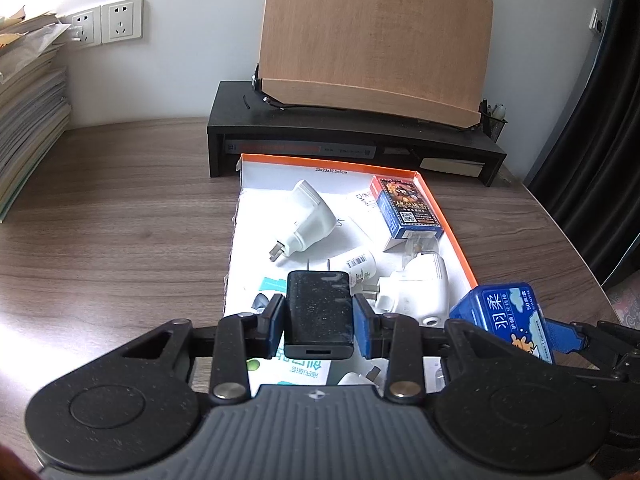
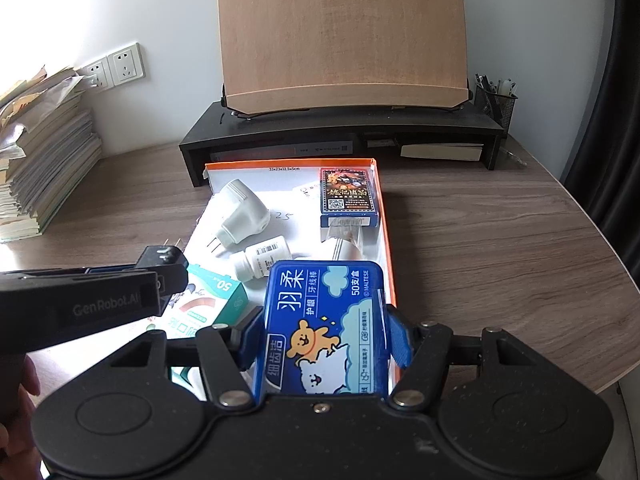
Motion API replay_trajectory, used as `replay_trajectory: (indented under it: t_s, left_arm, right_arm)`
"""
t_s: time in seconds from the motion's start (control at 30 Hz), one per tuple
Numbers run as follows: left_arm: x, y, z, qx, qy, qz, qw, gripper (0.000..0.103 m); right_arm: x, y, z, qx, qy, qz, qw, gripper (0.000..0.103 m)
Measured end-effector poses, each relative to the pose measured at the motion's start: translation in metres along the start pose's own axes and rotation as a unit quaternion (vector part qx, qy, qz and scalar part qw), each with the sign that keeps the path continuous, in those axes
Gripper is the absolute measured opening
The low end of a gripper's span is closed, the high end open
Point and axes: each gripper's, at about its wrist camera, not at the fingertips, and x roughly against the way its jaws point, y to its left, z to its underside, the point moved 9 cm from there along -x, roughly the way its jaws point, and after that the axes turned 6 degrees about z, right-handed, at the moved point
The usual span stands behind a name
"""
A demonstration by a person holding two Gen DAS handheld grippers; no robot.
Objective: Organize rigid objects
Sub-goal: 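Hold the charger and tissue box above the box, lowering them slowly, then open the right gripper to drop the tissue box while the left gripper releases the charger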
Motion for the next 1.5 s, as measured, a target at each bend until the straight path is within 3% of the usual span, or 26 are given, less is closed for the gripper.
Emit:
replay_trajectory:
  t_s: [1.13,1.5]
  left_arm:
    - [-0.022,0.000,-0.008,-0.007,0.011,0.012,0.9998,0.036]
    - [-0.036,-0.008,-0.011,-0.024,0.020,0.026,0.9992,0.036]
  right_arm:
    - [-0.018,0.003,-0.001,-0.005,0.017,-0.002,1.000,0.076]
    - [-0.002,-0.016,-0.009,-0.020,-0.014,0.021,0.999,0.078]
